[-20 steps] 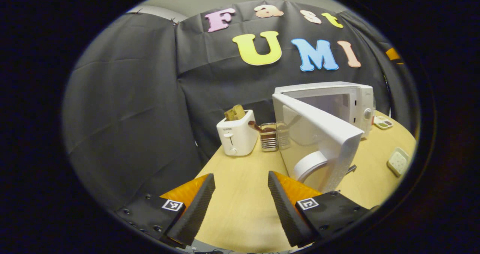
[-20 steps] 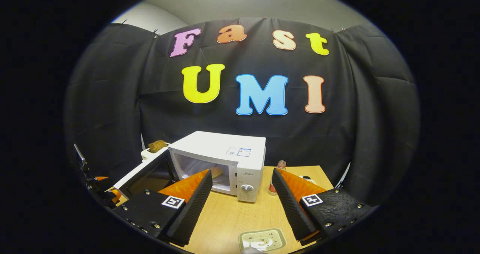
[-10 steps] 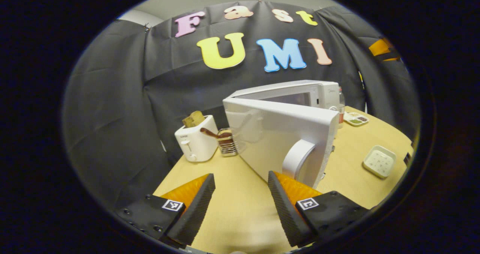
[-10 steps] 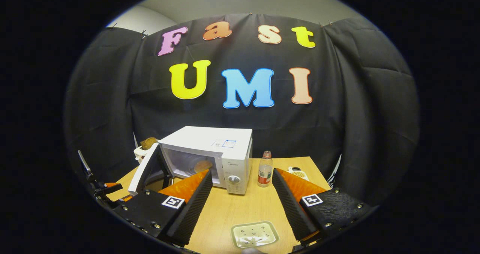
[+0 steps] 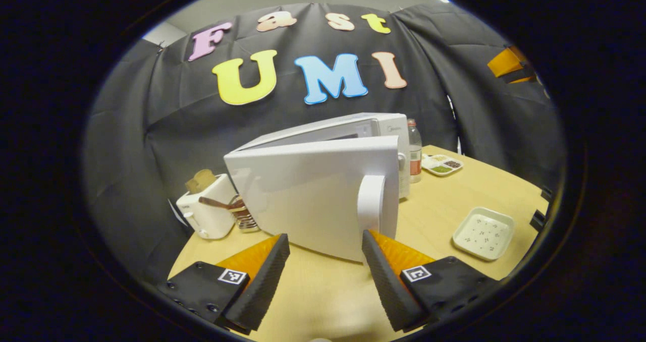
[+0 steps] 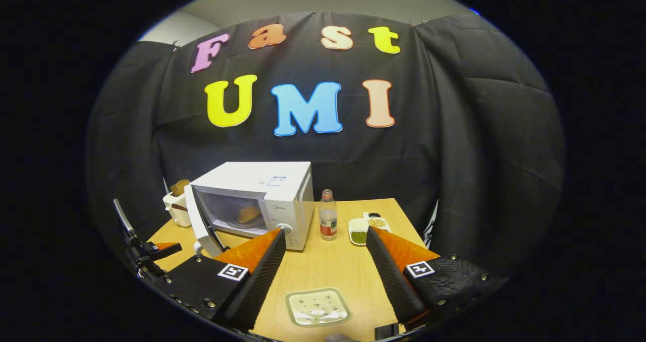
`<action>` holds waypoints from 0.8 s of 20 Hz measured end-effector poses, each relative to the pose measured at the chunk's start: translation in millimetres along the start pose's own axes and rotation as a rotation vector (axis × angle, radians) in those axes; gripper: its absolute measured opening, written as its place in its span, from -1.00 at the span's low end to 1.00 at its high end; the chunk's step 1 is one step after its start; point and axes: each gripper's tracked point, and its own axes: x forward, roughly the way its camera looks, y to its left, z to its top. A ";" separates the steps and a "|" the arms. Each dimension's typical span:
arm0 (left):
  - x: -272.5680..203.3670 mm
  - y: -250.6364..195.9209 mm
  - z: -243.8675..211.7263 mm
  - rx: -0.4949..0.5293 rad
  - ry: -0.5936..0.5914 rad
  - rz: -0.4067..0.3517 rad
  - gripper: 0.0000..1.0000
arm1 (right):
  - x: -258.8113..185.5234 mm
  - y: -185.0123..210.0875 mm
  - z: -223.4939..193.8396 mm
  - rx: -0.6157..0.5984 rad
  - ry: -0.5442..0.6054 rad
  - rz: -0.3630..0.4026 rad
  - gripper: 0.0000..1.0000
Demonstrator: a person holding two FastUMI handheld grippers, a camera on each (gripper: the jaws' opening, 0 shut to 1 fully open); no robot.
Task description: Open the microwave oven with the left hand, put the food in, and close the microwave oven.
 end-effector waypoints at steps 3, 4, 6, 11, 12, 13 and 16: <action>30.7 -16.6 20.9 0.006 -0.029 -0.027 0.92 | -2.4 -19.8 12.2 0.022 0.007 -0.032 0.96; 42.3 -22.0 27.4 0.014 -0.036 -0.035 0.92 | -2.4 -24.7 11.1 0.029 0.008 -0.042 0.96; 62.9 -30.3 36.4 0.023 -0.043 -0.054 1.00 | -2.2 -31.2 9.7 0.053 0.019 -0.051 0.96; 110.5 -45.3 52.2 0.001 -0.050 -0.084 1.00 | 3.6 -43.8 6.8 0.072 0.038 -0.084 0.96; 119.6 -45.3 56.2 0.001 -0.052 -0.077 0.89 | 4.4 -47.8 5.9 0.082 0.043 -0.089 0.96; 127.6 -44.7 58.5 -0.005 -0.053 -0.072 1.00 | 5.6 -49.6 6.4 0.092 0.046 -0.092 0.96; 149.0 -47.3 67.4 -0.019 -0.060 -0.064 0.92 | 6.8 -52.9 1.5 0.099 0.070 -0.089 0.96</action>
